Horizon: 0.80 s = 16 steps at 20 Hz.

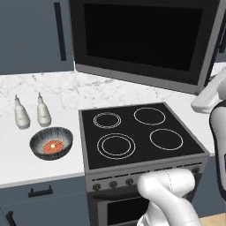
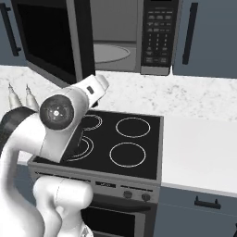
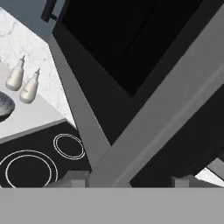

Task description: Open the microwave, place the bowl with waffle inside the microwave, then close the microwave door and turn it on.

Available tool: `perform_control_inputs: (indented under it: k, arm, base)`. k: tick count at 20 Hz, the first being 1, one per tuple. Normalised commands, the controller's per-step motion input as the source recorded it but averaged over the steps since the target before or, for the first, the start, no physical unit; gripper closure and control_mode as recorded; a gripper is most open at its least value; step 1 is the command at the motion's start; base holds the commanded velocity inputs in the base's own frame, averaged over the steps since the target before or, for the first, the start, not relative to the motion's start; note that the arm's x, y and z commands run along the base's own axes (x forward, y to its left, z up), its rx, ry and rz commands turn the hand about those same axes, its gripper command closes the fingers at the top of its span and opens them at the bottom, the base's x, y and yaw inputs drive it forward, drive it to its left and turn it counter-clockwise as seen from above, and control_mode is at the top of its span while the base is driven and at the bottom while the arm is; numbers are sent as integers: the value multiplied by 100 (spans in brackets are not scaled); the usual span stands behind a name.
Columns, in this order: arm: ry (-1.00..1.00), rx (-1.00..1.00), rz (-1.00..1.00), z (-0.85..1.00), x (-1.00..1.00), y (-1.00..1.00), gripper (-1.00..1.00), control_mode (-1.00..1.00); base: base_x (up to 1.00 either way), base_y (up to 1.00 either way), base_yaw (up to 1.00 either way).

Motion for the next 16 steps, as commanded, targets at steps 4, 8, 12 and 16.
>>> perform_control_inputs:
  k: [4,8,12,16]
  arm:
    - [5,-36,7,25,-100,98,-100,-100]
    - [-16,-4,0,5,-100,4,-100,-100]
    - [-3,6,0,0,-100,-85,-100,-100]
    - [4,6,1,1,-27,-82,-100,-100]
  base:
    - [0,0,0]
    - [0,0,0]
    - [0,0,0]
    - [0,0,0]
